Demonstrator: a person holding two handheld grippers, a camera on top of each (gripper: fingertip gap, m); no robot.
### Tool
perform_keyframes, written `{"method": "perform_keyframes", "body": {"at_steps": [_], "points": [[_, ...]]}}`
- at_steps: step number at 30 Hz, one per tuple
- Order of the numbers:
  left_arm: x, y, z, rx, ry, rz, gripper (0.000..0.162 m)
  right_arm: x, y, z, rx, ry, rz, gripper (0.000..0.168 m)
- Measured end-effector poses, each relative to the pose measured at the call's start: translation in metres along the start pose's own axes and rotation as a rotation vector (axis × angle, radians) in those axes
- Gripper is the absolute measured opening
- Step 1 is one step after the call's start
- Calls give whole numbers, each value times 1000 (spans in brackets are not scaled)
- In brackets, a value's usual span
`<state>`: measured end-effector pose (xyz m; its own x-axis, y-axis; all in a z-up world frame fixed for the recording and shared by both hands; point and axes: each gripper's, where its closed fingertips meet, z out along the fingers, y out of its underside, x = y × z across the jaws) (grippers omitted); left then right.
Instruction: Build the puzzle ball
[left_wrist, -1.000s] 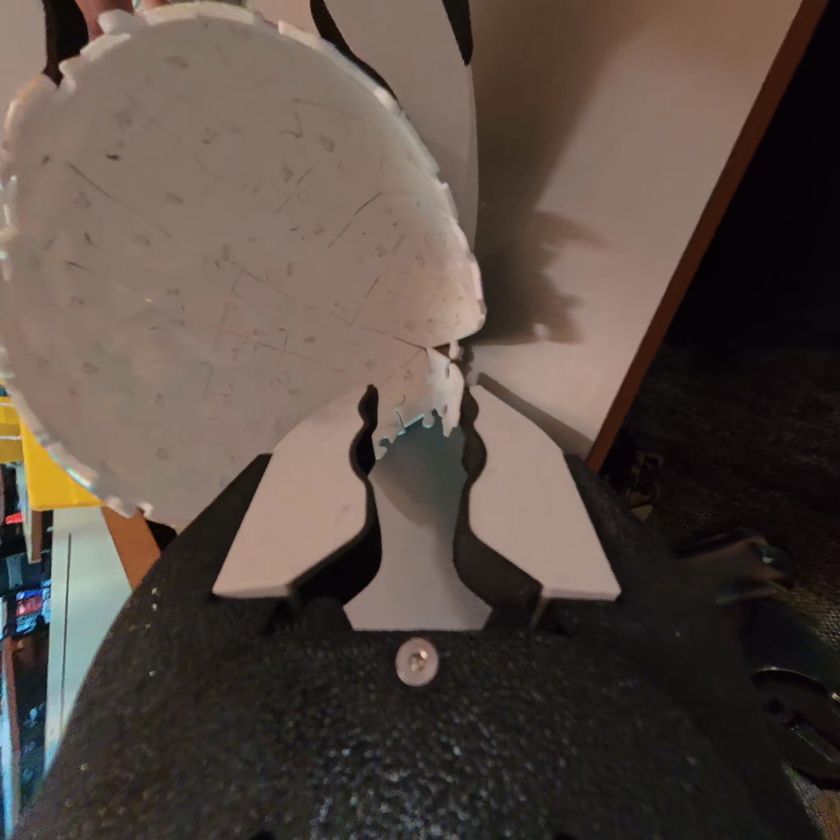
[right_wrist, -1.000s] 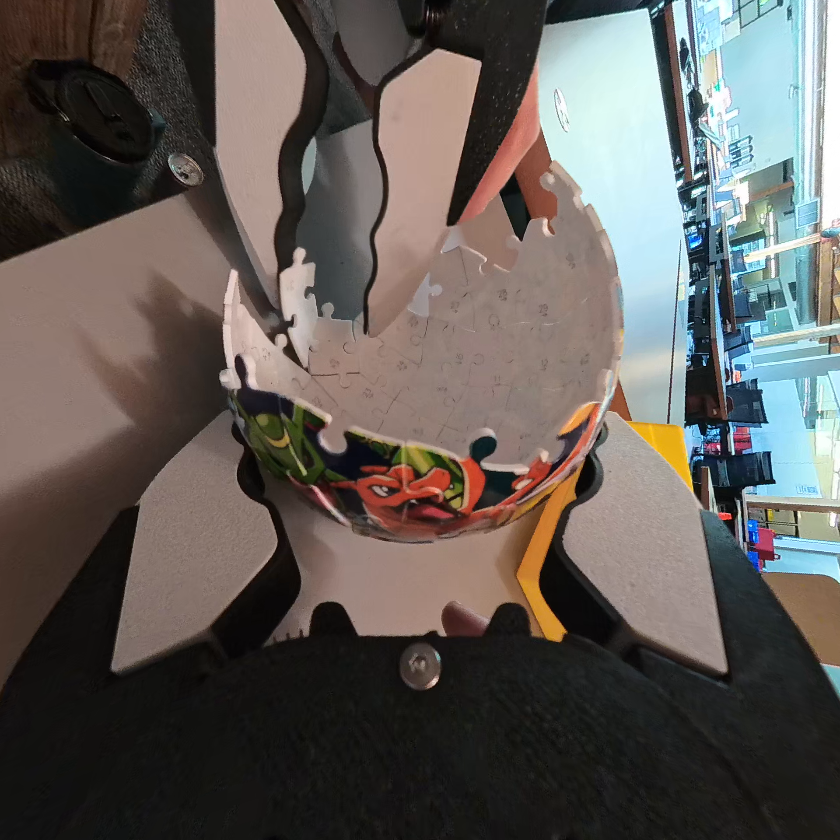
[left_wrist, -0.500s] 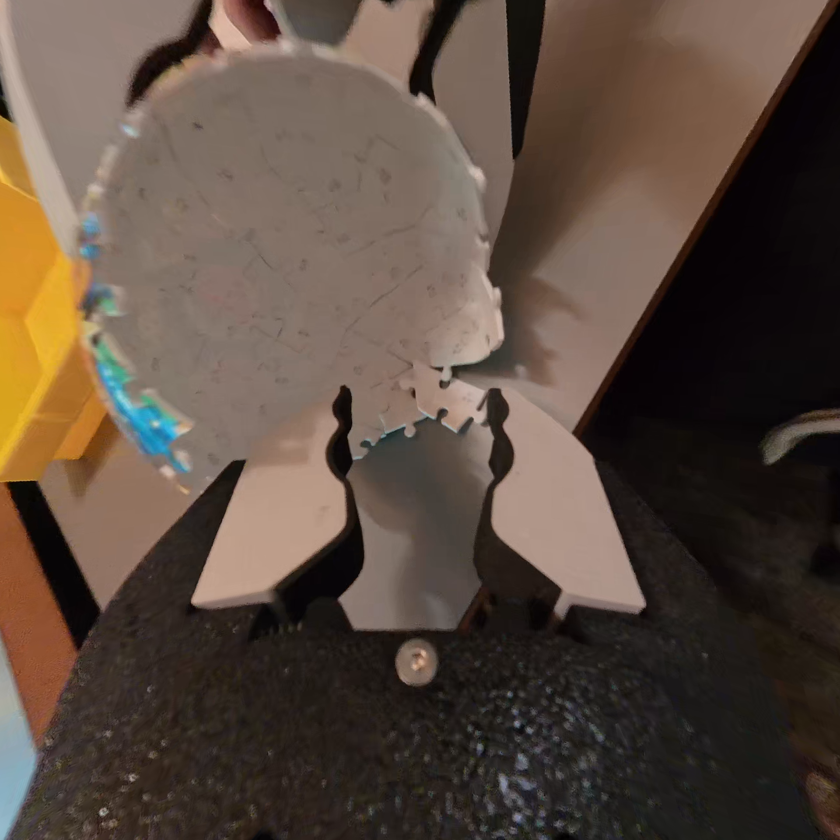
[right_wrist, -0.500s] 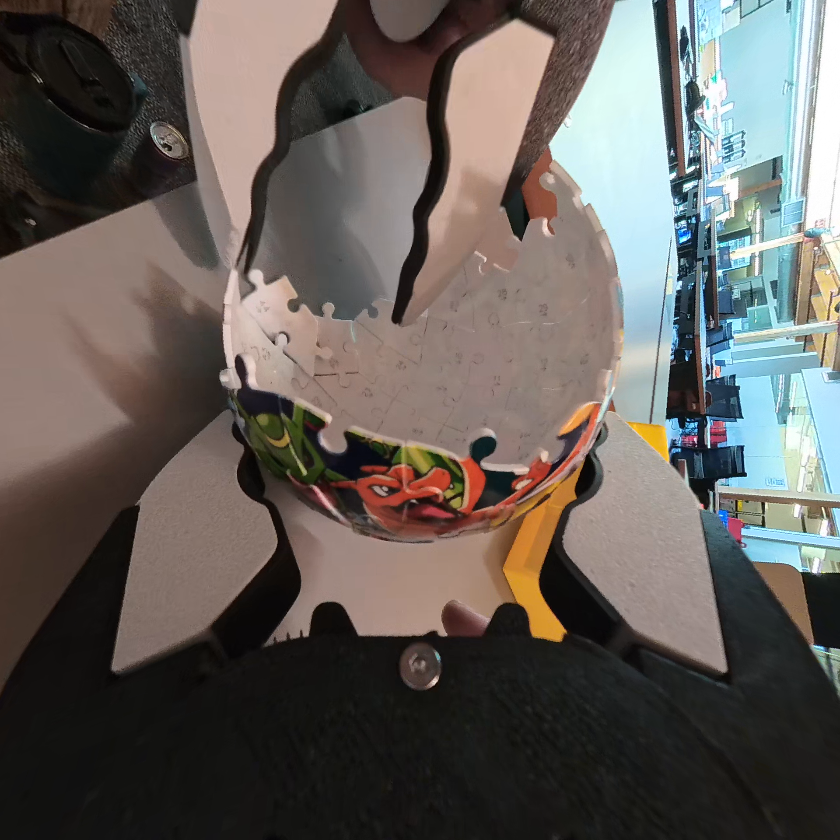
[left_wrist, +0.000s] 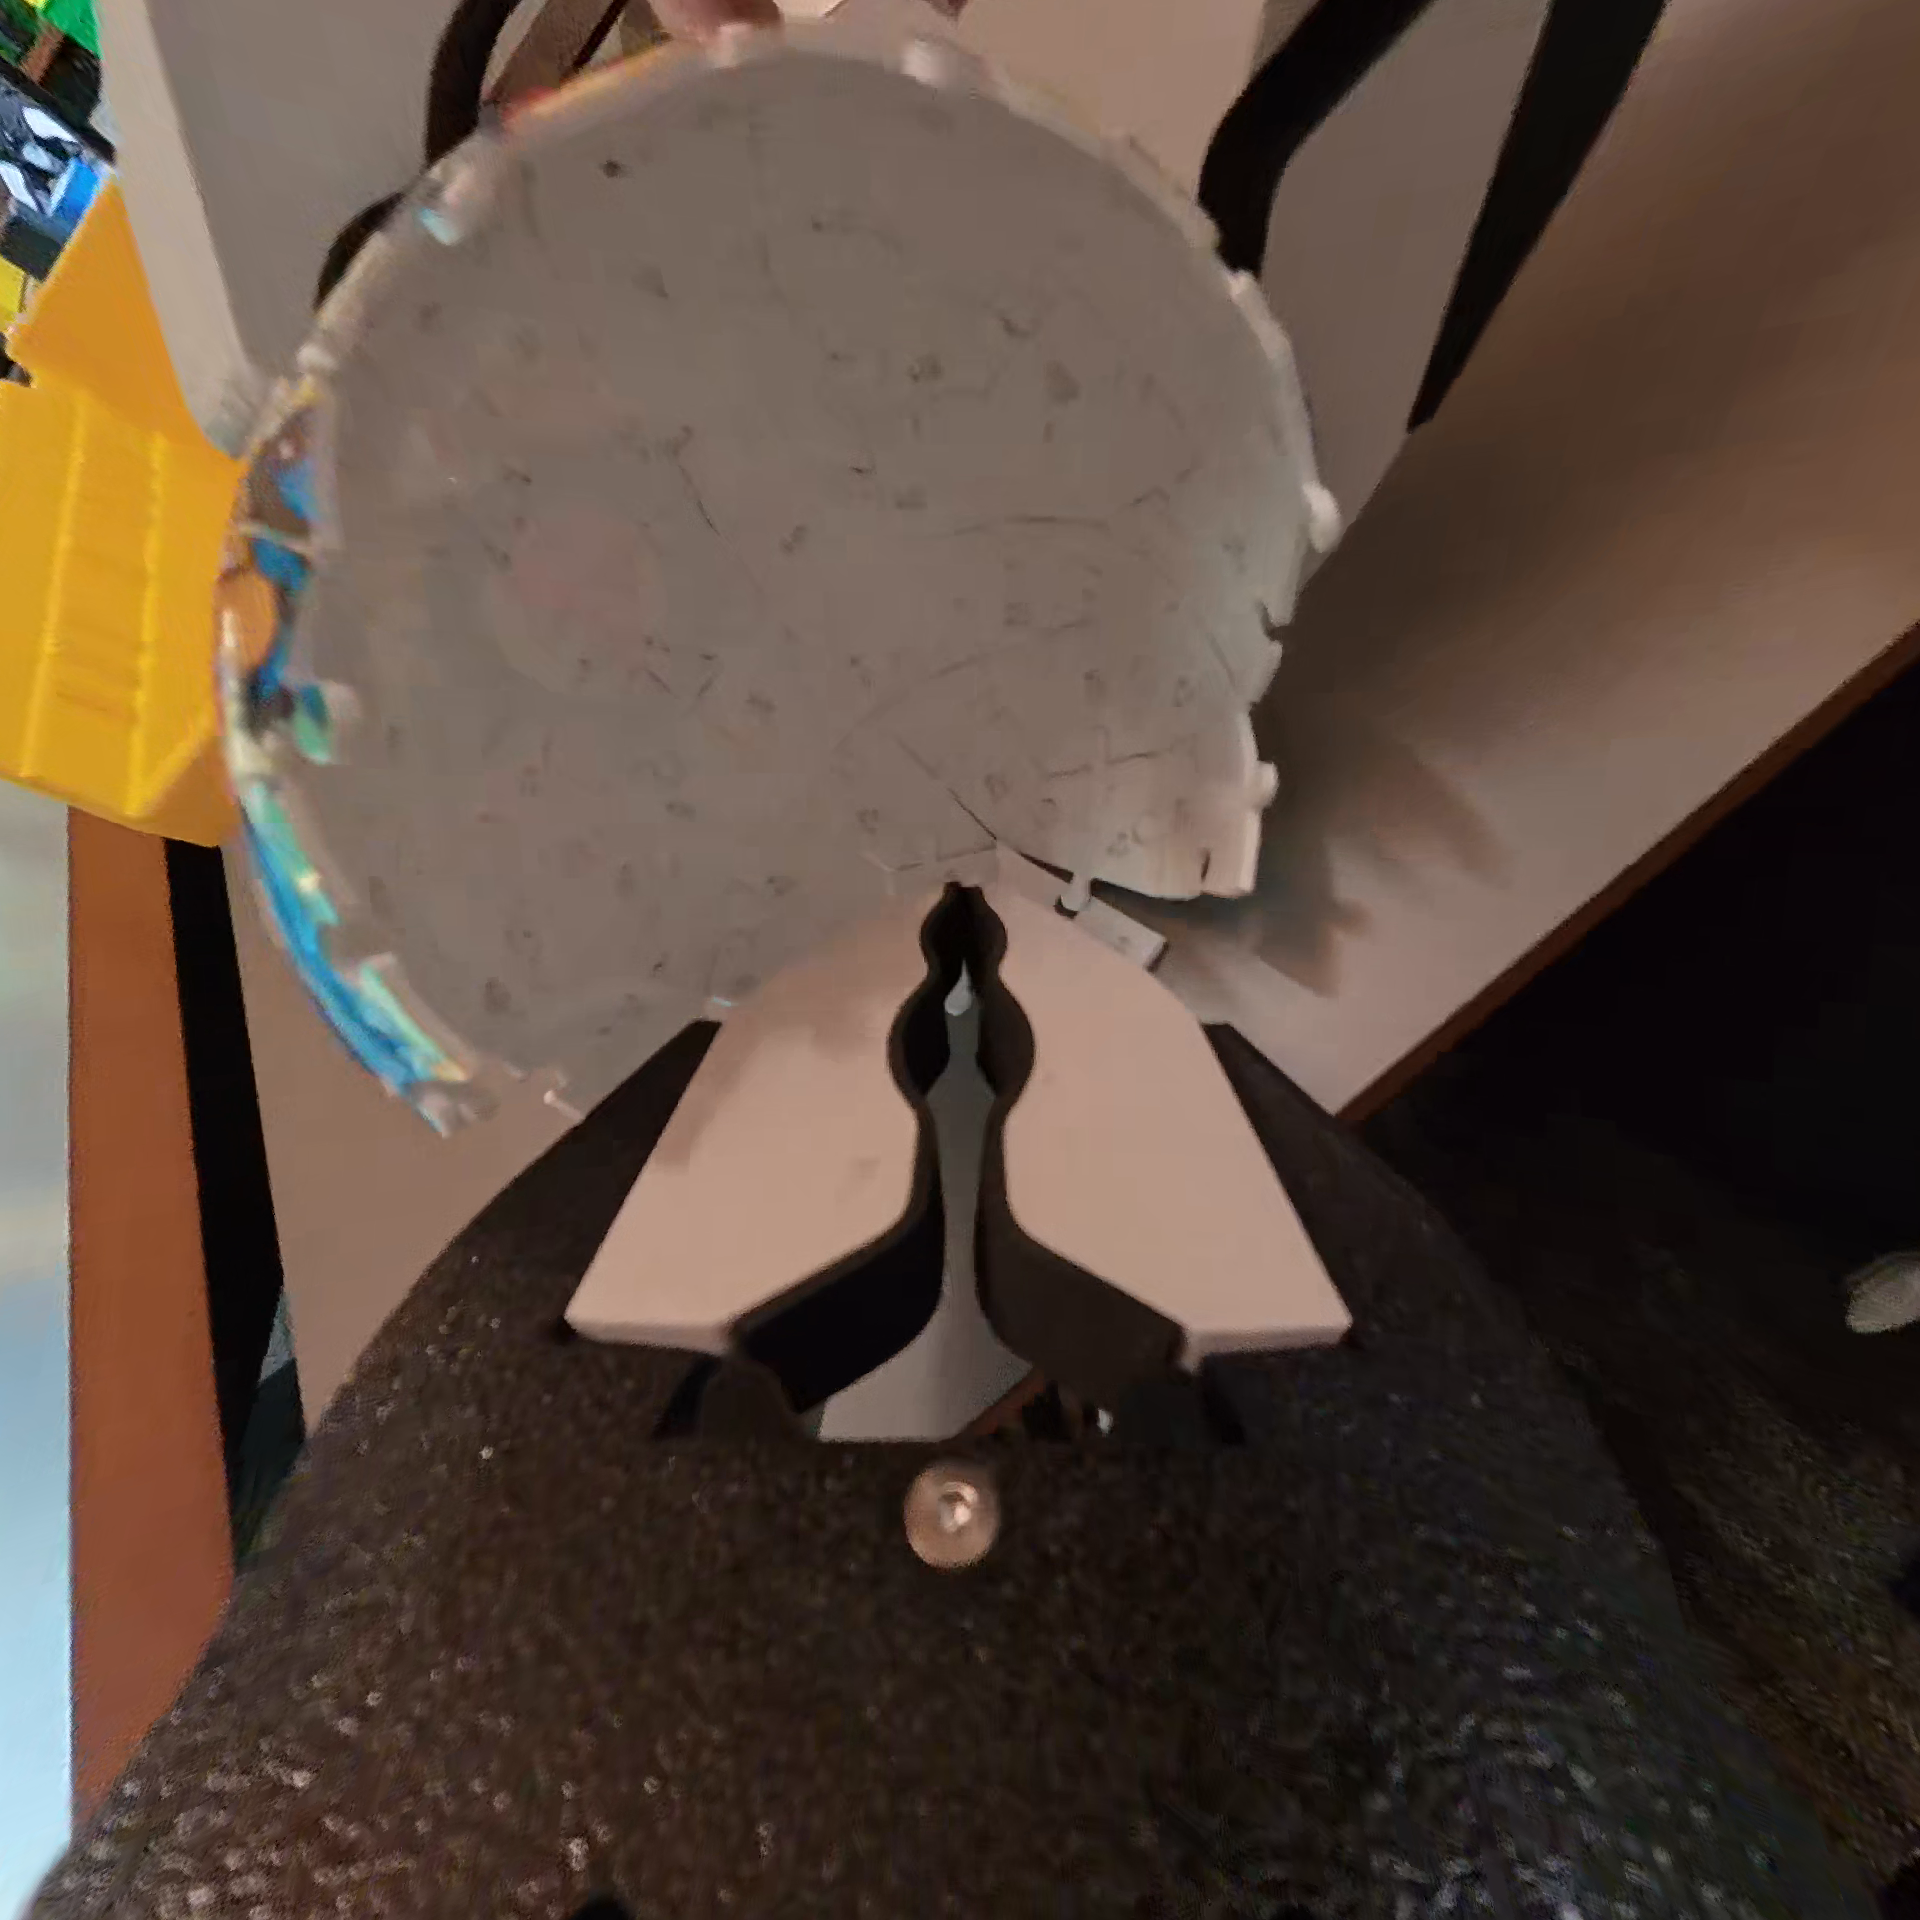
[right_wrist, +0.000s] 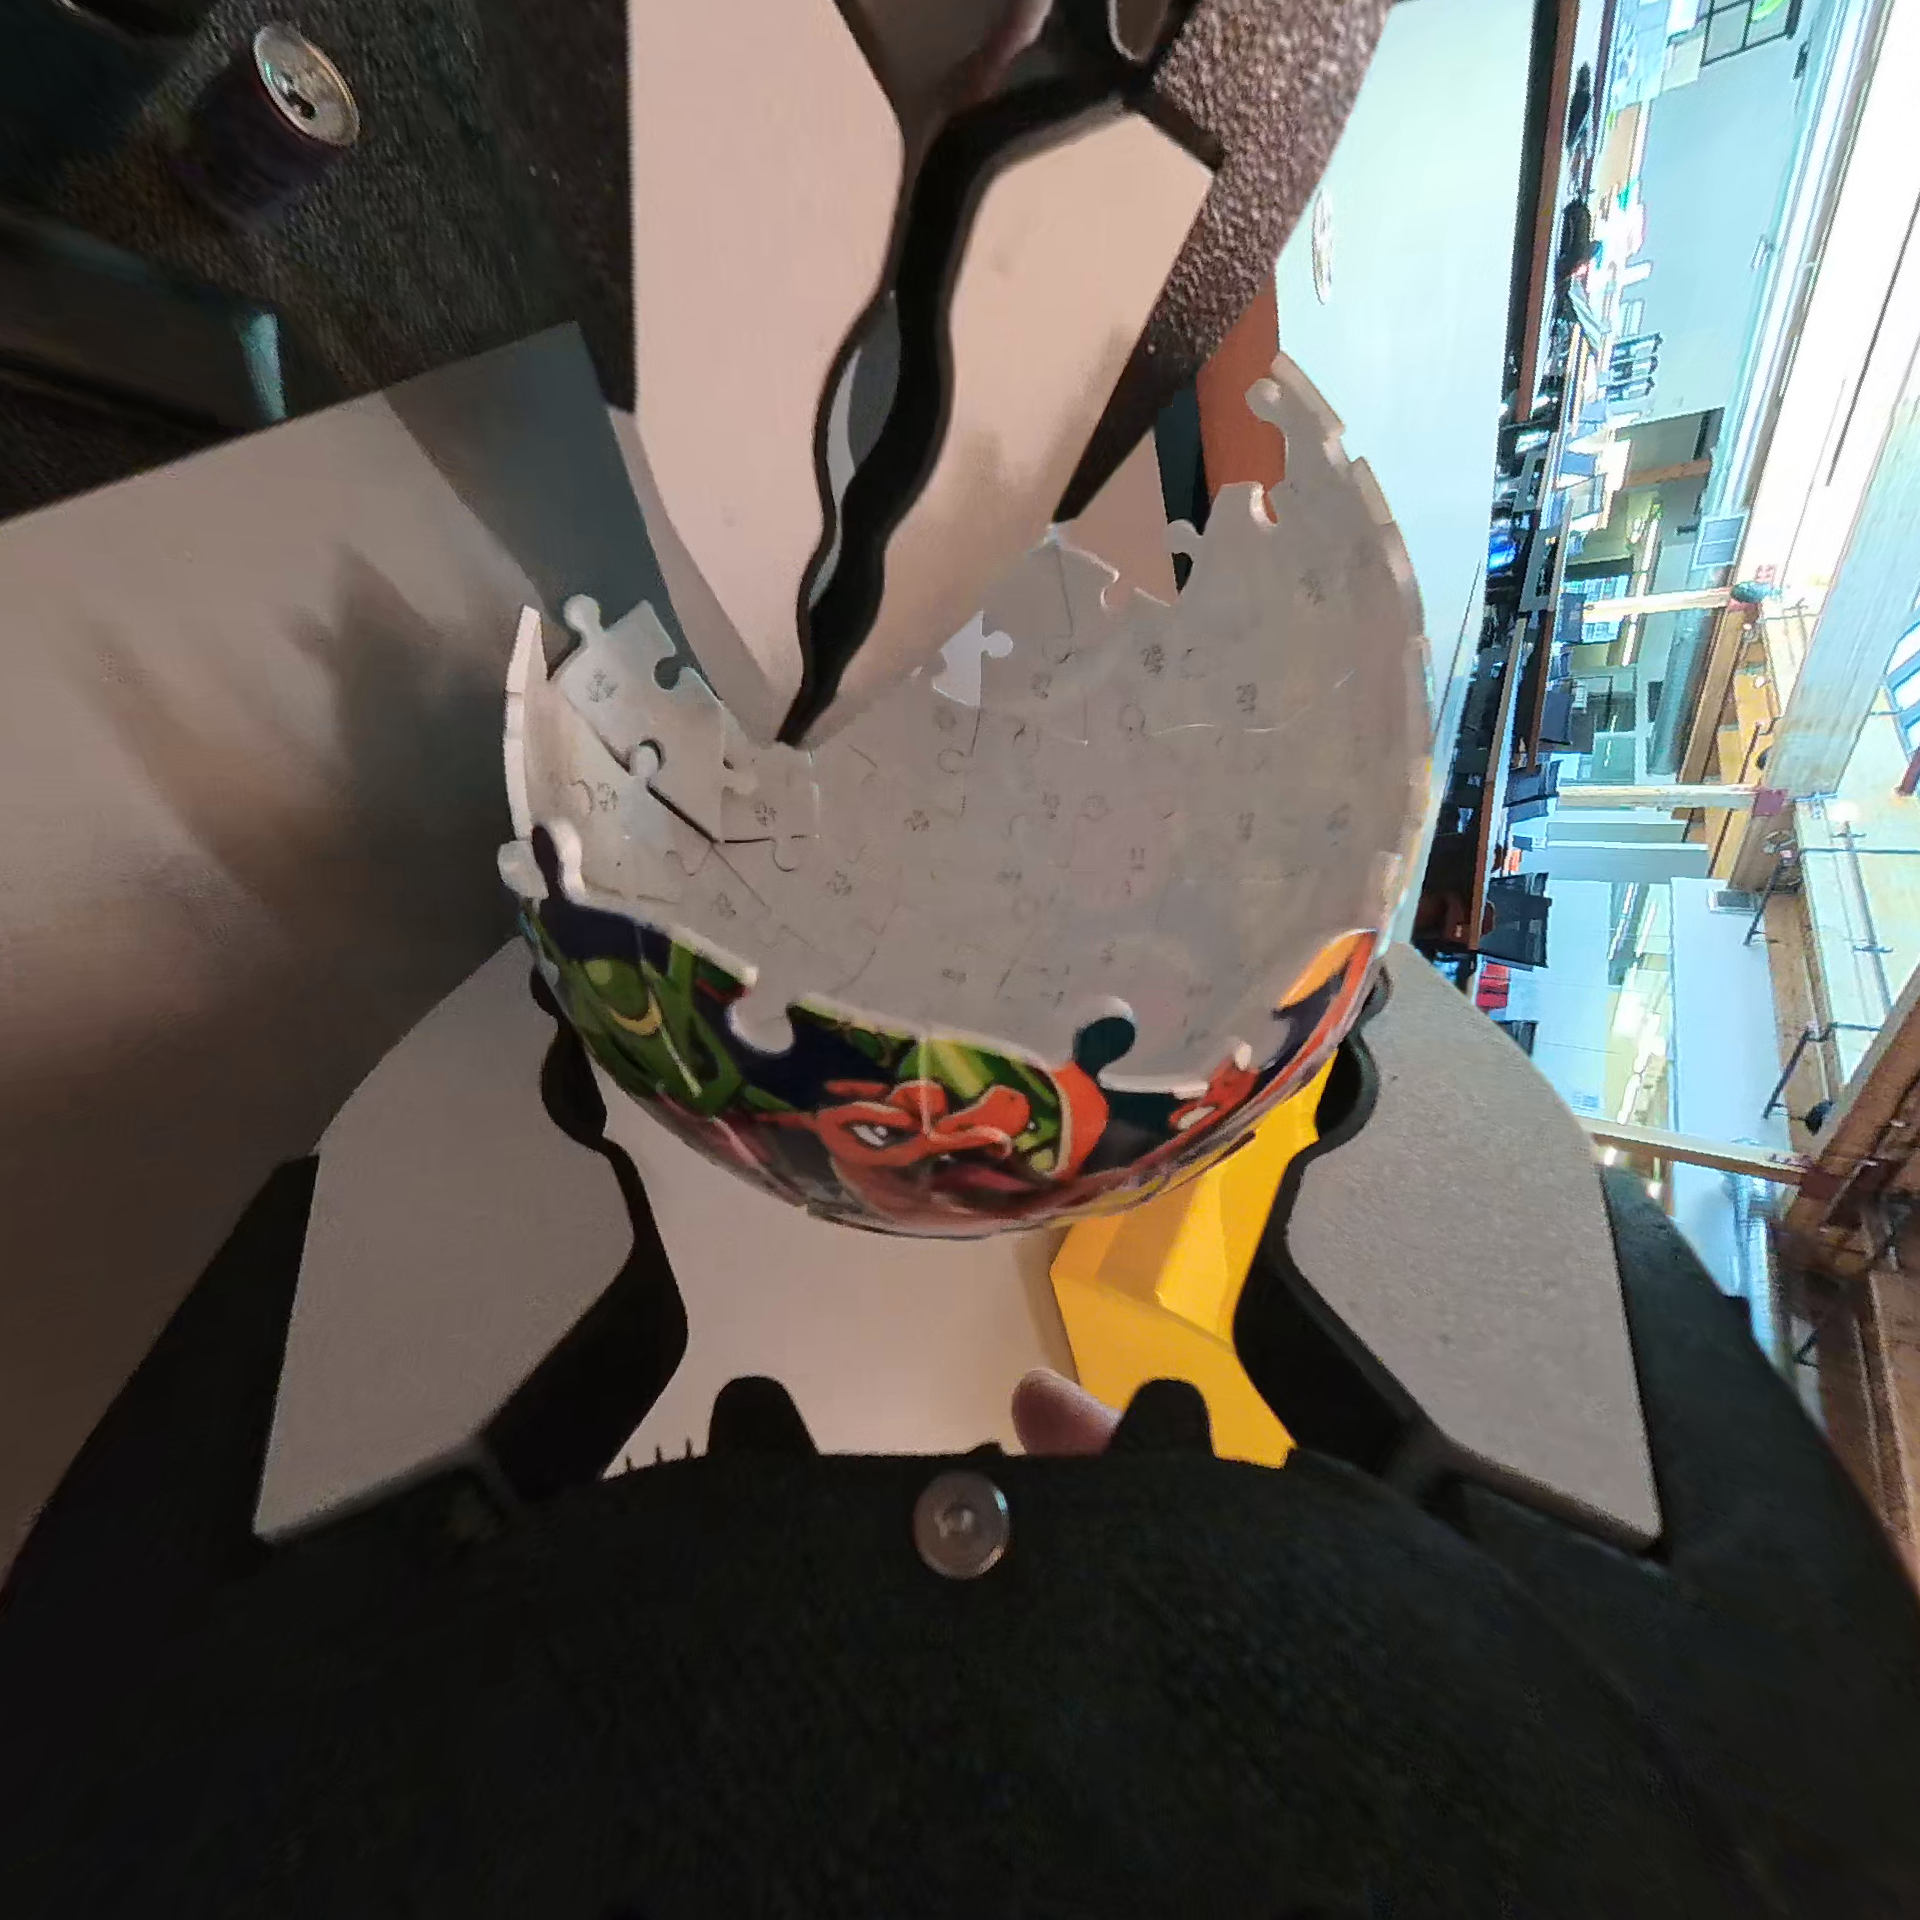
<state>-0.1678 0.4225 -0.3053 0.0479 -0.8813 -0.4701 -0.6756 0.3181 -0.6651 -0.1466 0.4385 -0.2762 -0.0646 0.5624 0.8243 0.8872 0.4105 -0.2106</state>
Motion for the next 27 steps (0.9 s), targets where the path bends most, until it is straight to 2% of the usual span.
{"method": "perform_keyframes", "body": {"at_steps": [8, 16, 22, 27], "points": [[-1, 6, 9, -71, 5, -43, 0, 1, 0, 2, -43, 24, -37, 135], [3, 13, 12, -110, 10, 67, 0, 2, 1, 1, -62, 37, -85, 135], [1, 13, 11, -110, -4, 119, 0, 3, 4, 1, -92, 44, -96, 135], [3, 3, 8, -38, 24, 62, 0, 3, 5, 1, -93, 42, -89, 135]]}}
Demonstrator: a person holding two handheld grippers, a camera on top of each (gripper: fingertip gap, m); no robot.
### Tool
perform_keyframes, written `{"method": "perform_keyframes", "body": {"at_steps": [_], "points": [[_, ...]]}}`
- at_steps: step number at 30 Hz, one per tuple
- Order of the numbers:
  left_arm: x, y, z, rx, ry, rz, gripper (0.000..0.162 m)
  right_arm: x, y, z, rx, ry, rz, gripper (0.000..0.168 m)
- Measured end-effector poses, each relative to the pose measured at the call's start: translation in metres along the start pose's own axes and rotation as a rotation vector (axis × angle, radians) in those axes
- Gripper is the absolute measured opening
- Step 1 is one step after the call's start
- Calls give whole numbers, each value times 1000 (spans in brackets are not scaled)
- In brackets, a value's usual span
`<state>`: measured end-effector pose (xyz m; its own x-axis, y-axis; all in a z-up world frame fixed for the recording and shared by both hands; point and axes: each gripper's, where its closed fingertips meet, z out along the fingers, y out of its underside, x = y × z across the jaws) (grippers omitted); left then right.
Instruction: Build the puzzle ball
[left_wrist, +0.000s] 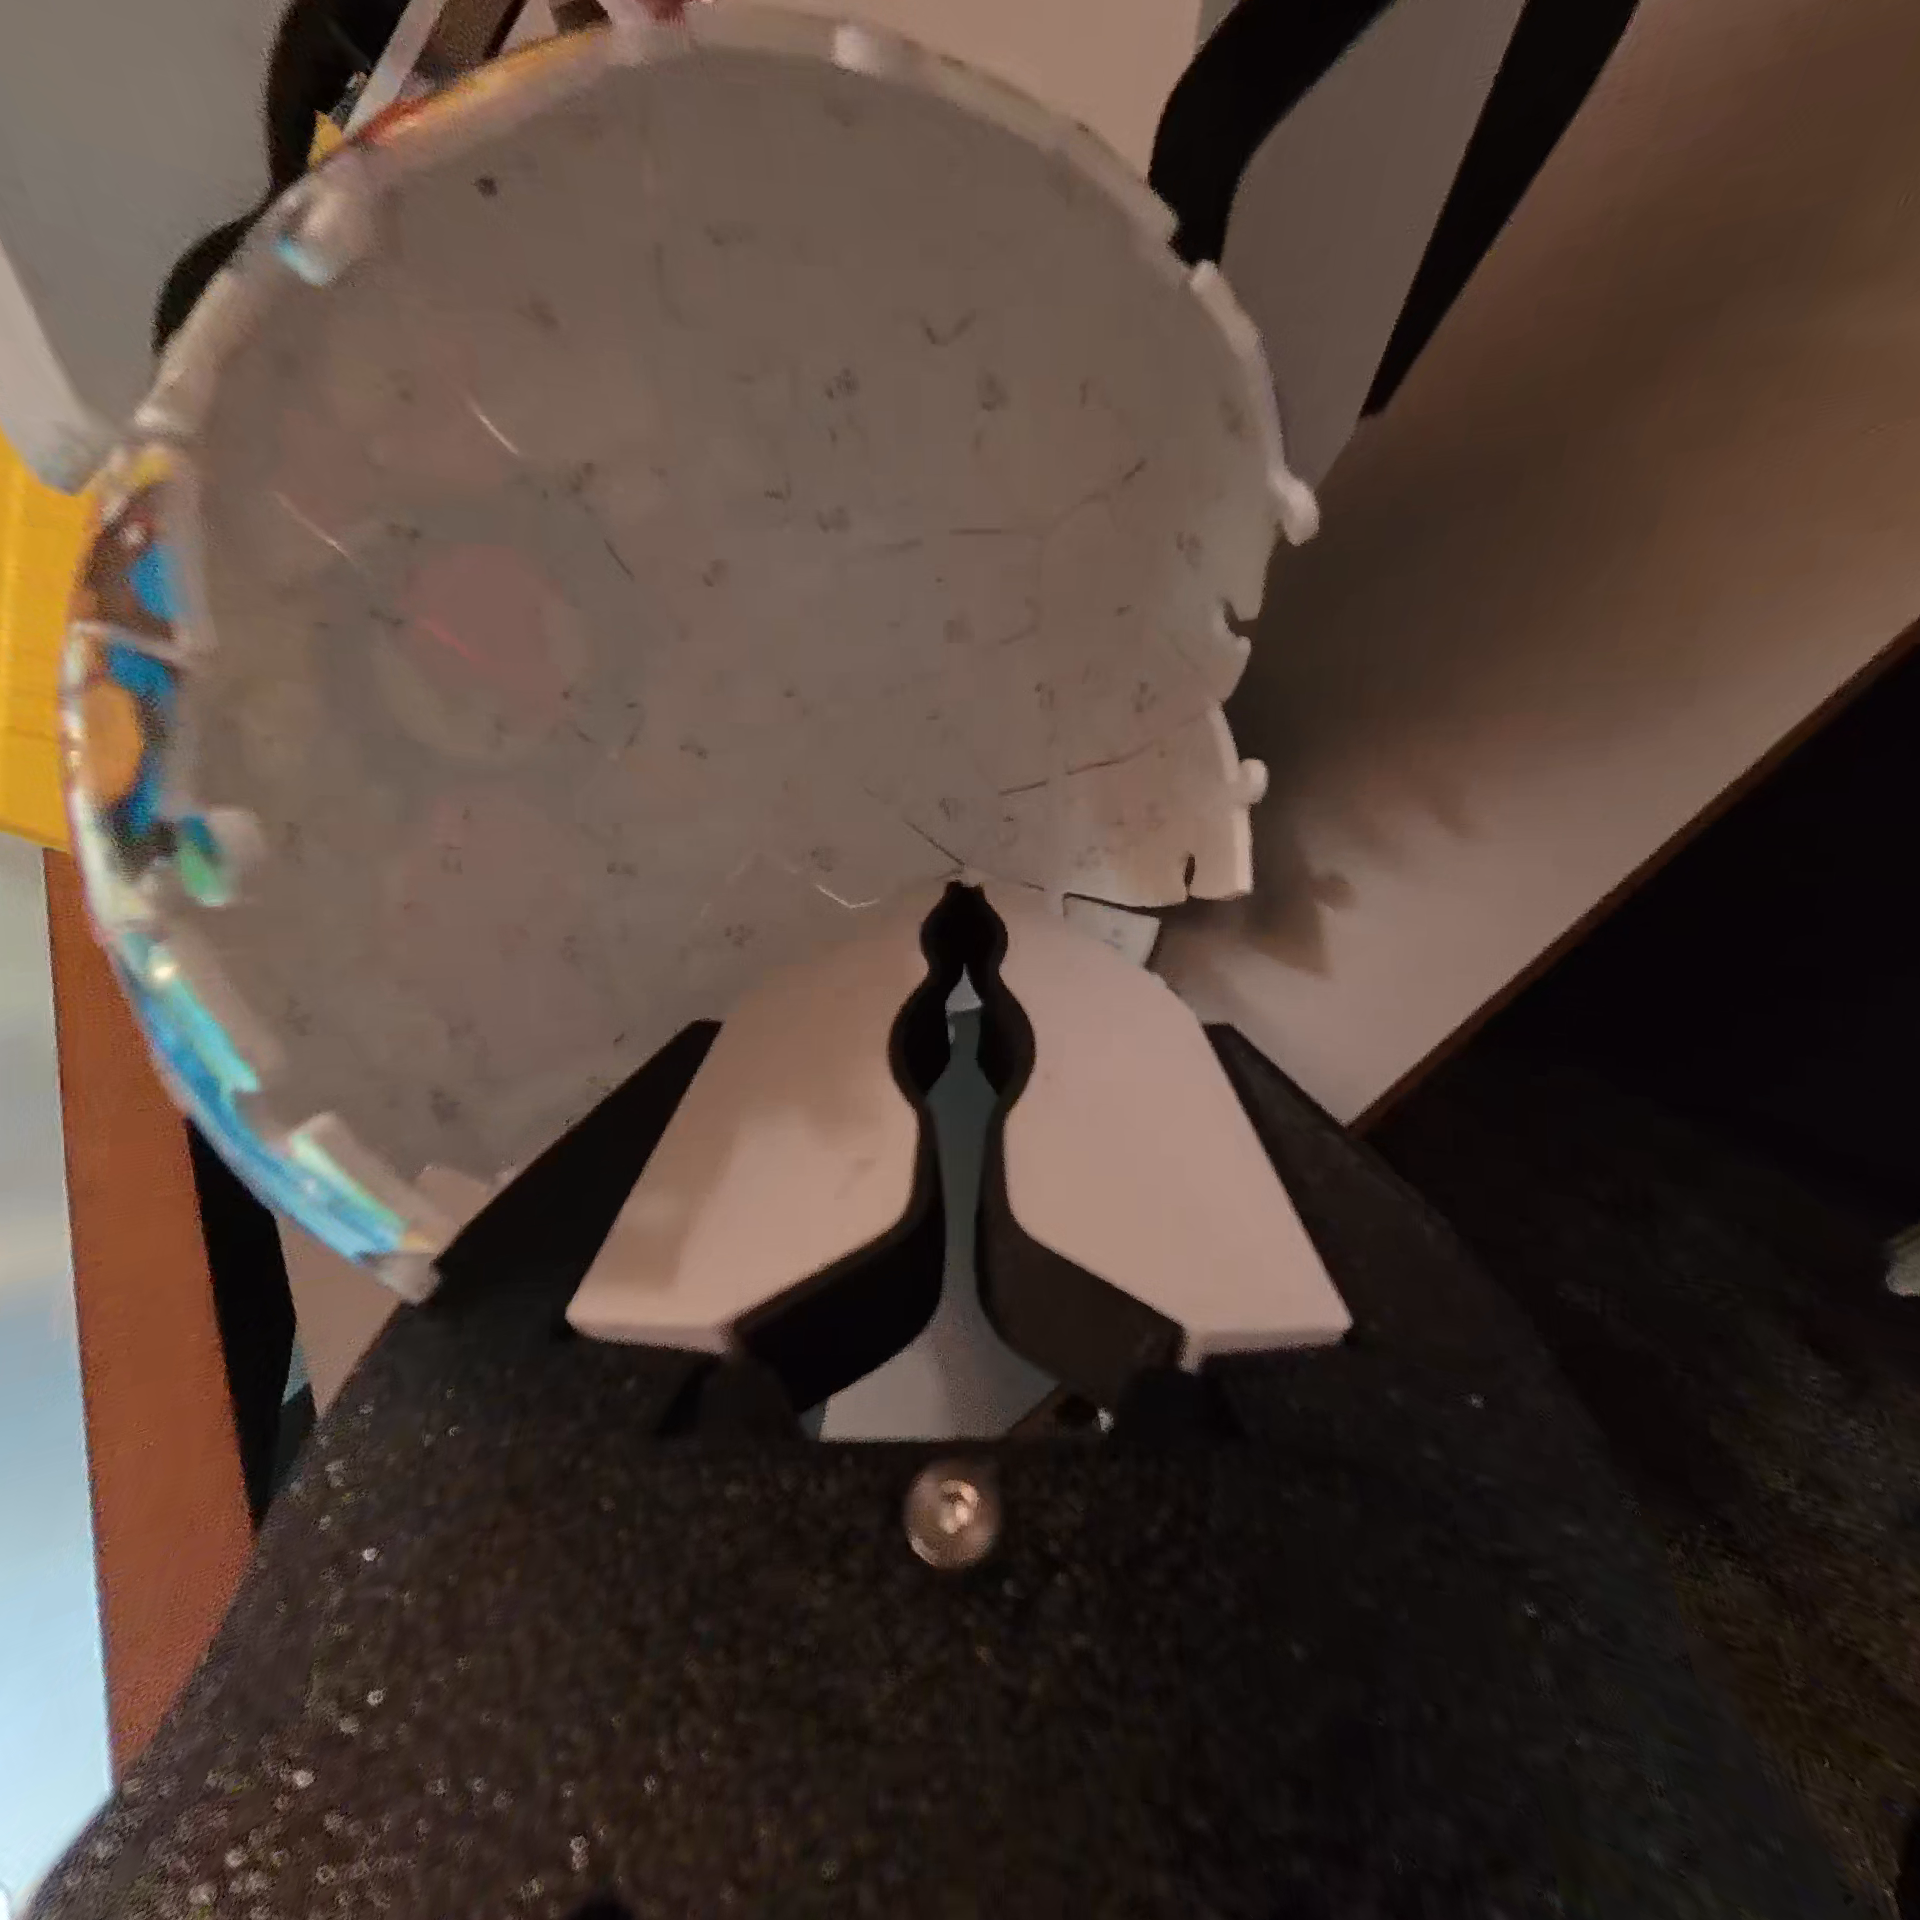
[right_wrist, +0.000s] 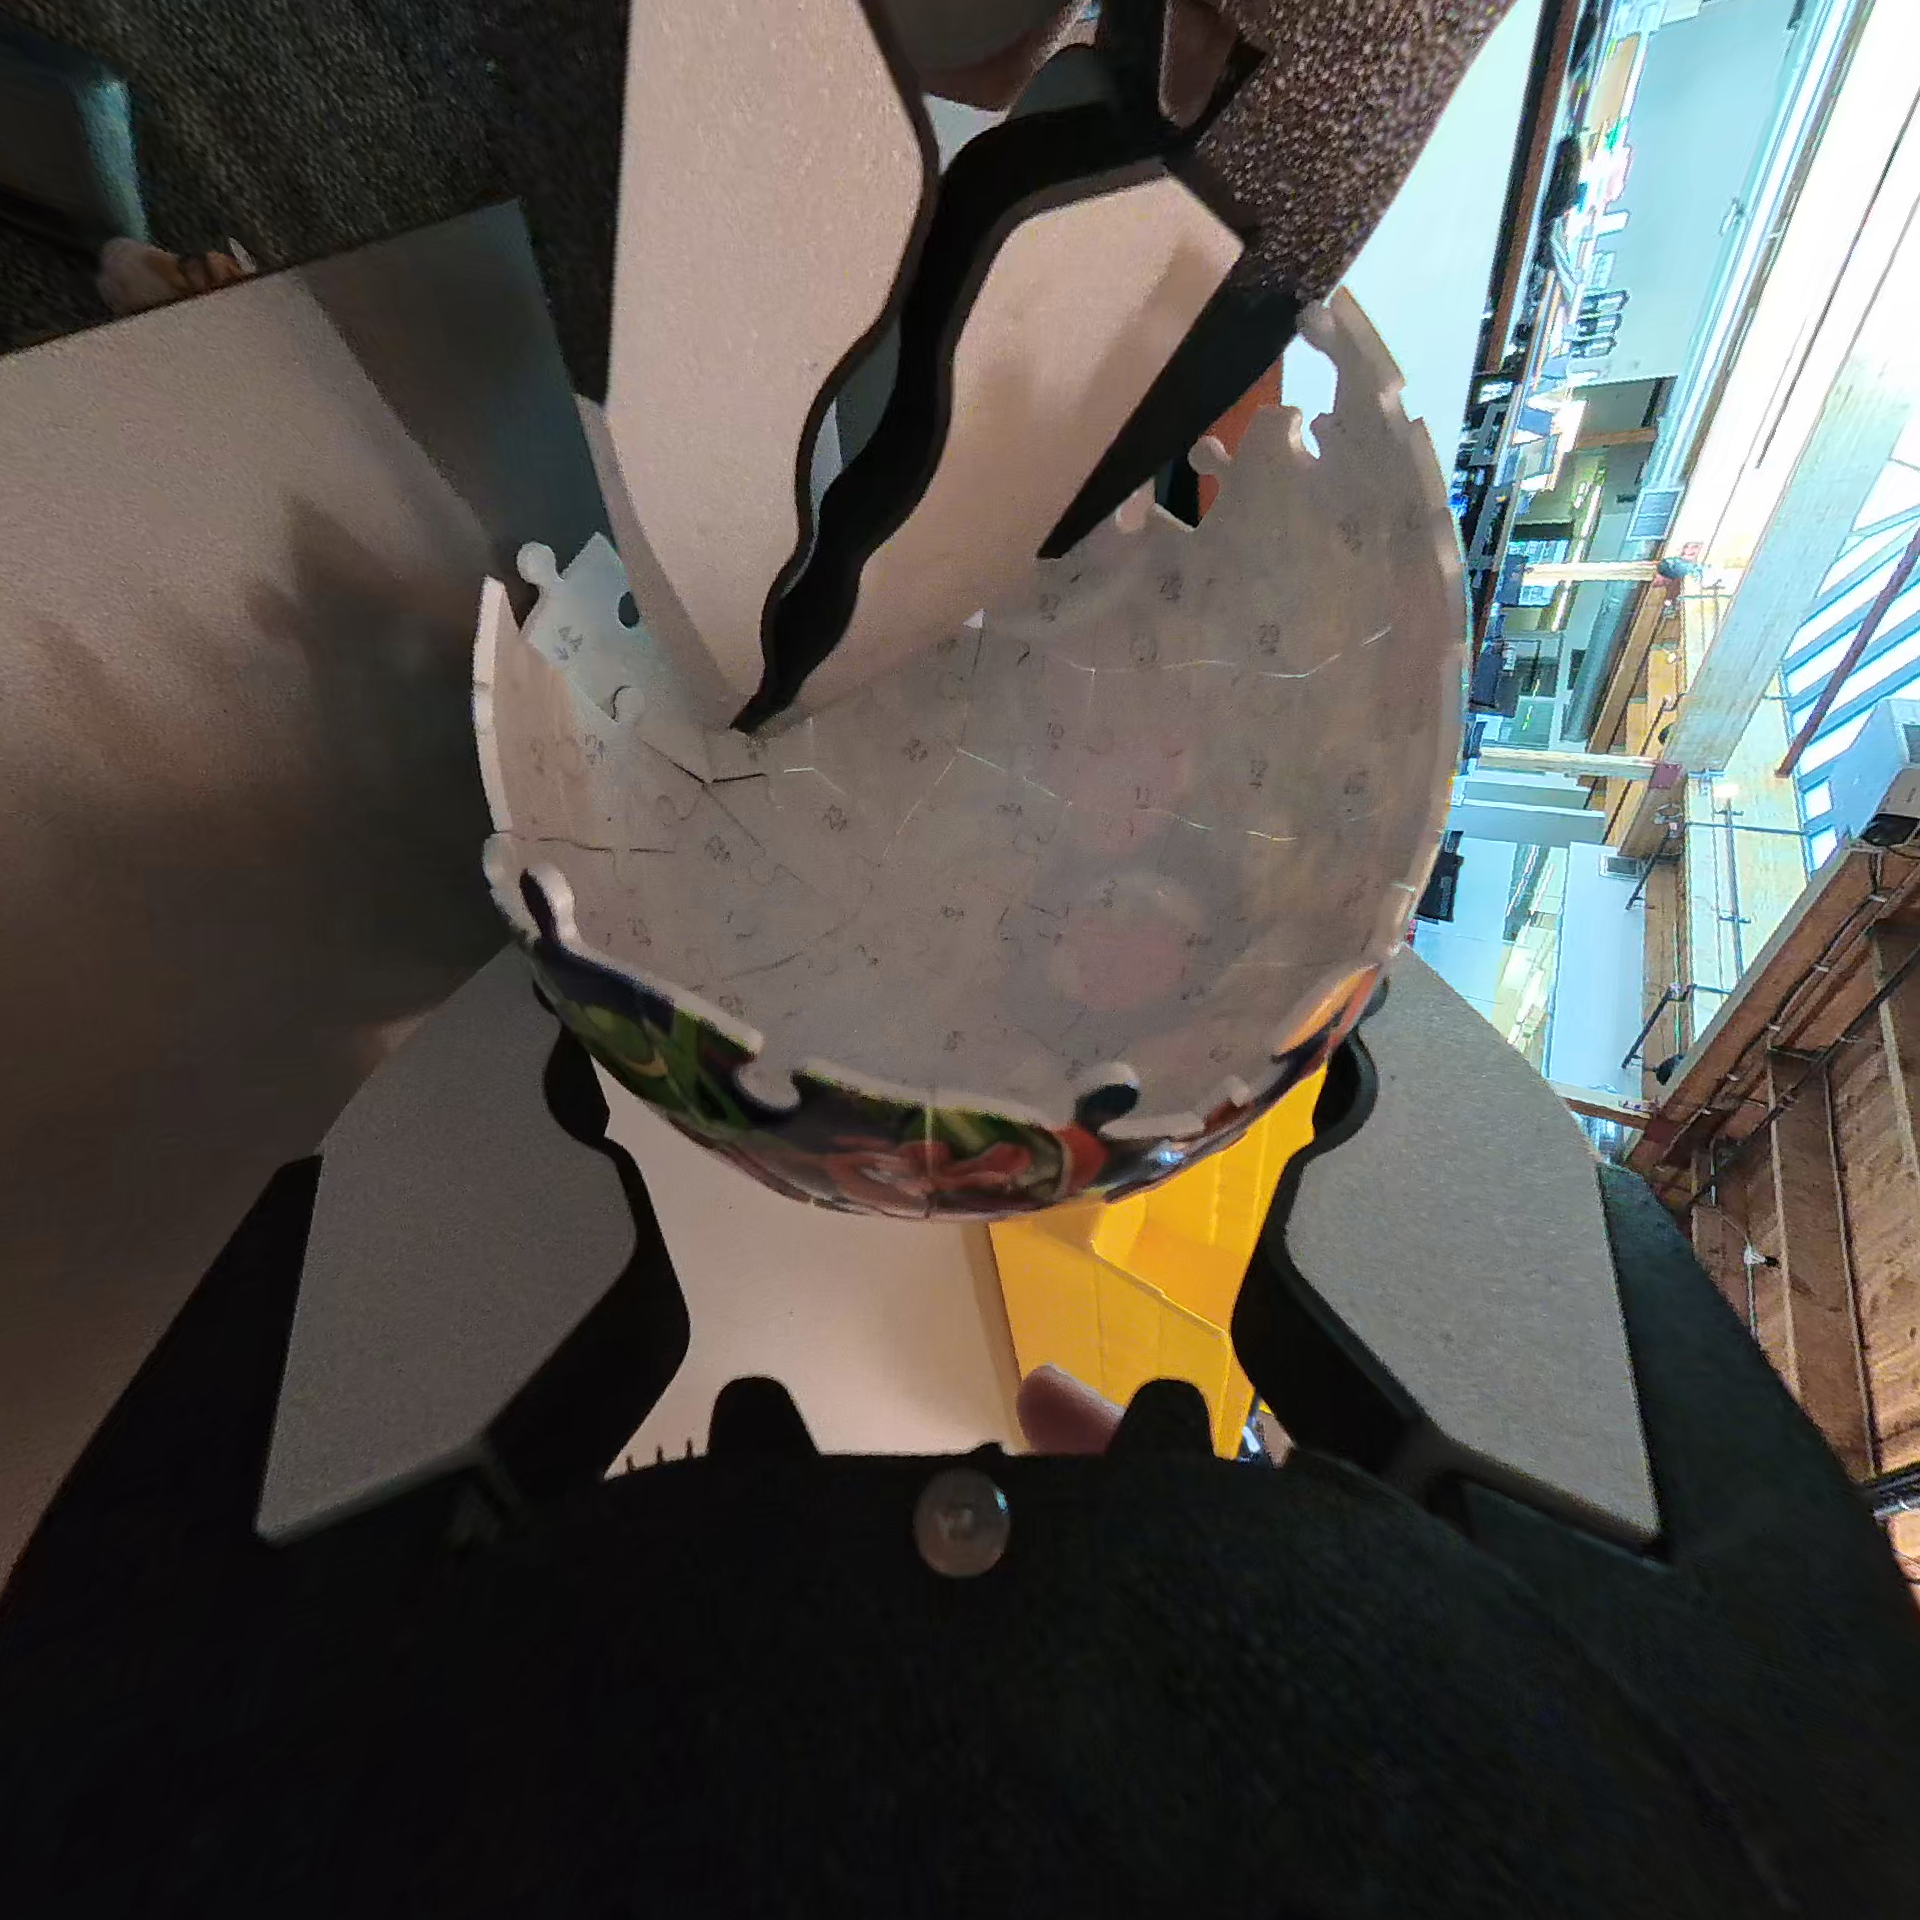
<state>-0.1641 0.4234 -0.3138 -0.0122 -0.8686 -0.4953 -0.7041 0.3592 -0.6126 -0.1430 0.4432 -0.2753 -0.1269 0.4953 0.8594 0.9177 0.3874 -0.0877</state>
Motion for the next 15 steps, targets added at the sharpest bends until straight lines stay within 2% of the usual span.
{"method": "perform_keyframes", "body": {"at_steps": [9, 15], "points": [[7, 5, 6, -64, 30, 144, 0, 0, -4, 1, 60, -22, 99, 135], [7, 5, 7, -52, 63, 194, 0, -4, -23, -4, 308, -83, 243, 140]]}}
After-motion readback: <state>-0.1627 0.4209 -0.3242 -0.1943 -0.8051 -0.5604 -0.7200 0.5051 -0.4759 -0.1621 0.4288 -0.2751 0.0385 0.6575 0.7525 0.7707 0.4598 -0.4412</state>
